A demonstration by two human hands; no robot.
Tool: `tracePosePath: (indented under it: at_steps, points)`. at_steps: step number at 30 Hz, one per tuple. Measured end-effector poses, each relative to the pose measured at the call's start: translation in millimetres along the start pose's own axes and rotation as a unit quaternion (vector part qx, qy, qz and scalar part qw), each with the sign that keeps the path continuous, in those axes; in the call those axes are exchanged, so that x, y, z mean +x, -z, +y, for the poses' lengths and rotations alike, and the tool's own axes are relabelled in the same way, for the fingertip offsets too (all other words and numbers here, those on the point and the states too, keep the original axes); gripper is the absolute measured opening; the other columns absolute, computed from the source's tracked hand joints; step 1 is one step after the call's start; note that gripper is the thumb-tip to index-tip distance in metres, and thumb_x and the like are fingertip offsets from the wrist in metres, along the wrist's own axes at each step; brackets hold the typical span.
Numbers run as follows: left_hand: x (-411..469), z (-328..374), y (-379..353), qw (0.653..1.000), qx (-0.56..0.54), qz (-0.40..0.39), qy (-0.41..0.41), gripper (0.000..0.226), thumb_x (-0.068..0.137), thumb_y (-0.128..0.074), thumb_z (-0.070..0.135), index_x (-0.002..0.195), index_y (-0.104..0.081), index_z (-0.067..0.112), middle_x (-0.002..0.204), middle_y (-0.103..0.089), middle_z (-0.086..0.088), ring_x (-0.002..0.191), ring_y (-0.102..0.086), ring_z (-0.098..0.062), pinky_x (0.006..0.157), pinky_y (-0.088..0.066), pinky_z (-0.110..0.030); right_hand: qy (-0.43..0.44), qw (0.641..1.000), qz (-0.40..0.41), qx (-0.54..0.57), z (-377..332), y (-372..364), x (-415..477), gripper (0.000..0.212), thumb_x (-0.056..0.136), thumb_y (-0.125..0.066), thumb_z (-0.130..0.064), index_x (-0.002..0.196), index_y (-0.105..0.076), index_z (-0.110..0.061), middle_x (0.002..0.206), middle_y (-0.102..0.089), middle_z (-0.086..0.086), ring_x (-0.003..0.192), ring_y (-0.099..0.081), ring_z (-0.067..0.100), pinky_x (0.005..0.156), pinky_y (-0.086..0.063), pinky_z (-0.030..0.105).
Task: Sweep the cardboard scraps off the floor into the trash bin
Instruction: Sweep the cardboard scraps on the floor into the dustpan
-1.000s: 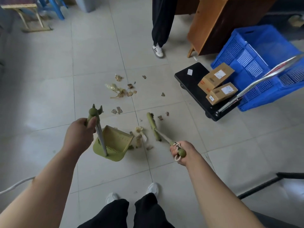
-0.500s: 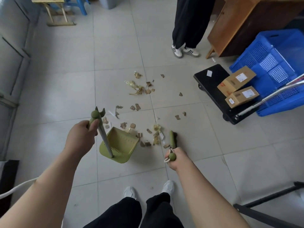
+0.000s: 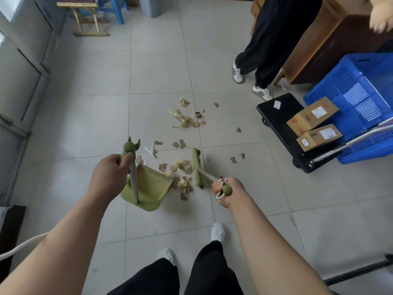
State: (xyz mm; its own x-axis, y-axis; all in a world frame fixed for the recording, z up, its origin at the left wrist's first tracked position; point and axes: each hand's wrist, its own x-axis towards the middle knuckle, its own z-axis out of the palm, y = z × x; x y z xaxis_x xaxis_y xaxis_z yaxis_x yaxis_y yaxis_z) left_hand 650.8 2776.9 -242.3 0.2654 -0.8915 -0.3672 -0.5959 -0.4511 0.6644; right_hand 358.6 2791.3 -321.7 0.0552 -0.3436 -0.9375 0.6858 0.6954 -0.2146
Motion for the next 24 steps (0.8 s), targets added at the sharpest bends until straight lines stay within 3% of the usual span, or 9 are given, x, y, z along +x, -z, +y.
tracePosePath:
  at_steps: [6,12,15,19,24]
  points:
    - [16.1,46.8,-32.8,1.000,0.003,0.009,-0.015,0.044,0.098,-0.045,0.041,0.073,-0.058,0.008,0.059,-0.058,-0.004,0.052,-0.048,-0.023,0.051,-0.037,-0.031,0.052,0.994,0.068,-0.064,-60.7,32.6,2.6,0.037,0.089,-0.014,0.000,0.060,-0.033,-0.014,0.031,-0.035,0.003,0.019,-0.031,0.010,0.028,-0.027,0.007]
    - [37.6,98.1,-76.5,1.000,-0.008,0.023,-0.005,0.044,0.098,-0.046,0.040,0.077,-0.058,0.004,0.059,-0.057,-0.004,0.050,-0.048,-0.022,0.050,-0.036,-0.030,0.088,0.989,0.114,-0.039,-152.5,80.3,18.0,0.036,0.093,-0.014,0.000,0.066,-0.034,-0.013,0.033,-0.036,0.003,0.018,-0.031,0.009,0.033,-0.028,0.005]
    - [49.4,120.8,-97.1,0.999,-0.021,0.029,0.013,0.044,0.099,-0.046,0.037,0.076,-0.057,0.002,0.057,-0.054,-0.003,0.044,-0.047,-0.019,0.048,-0.034,-0.028,0.080,0.987,0.137,-0.040,-194.9,94.2,35.2,0.034,0.093,-0.013,-0.001,0.068,-0.035,-0.012,0.050,-0.039,0.003,0.019,-0.032,0.010,0.044,-0.025,0.017]
    - [60.2,140.1,-120.0,0.999,-0.012,0.037,0.030,0.044,0.099,-0.046,0.036,0.078,-0.058,0.000,0.057,-0.054,-0.003,0.043,-0.047,-0.020,0.047,-0.033,-0.027,0.054,0.986,0.142,-0.064,-229.7,95.0,56.9,0.035,0.092,-0.013,-0.002,0.068,-0.035,-0.014,0.032,-0.041,0.001,0.019,-0.034,0.010,0.047,-0.020,0.021]
    - [65.5,149.2,-132.4,0.996,-0.022,0.055,0.061,0.044,0.099,-0.046,0.037,0.080,-0.059,0.000,0.058,-0.054,-0.003,0.044,-0.047,-0.019,0.046,-0.032,-0.027,0.005,0.987,0.102,-0.124,-222.2,54.5,65.3,0.031,0.085,-0.017,0.003,0.066,-0.035,-0.013,0.030,-0.039,0.001,0.021,-0.034,0.010,0.050,-0.019,0.023]
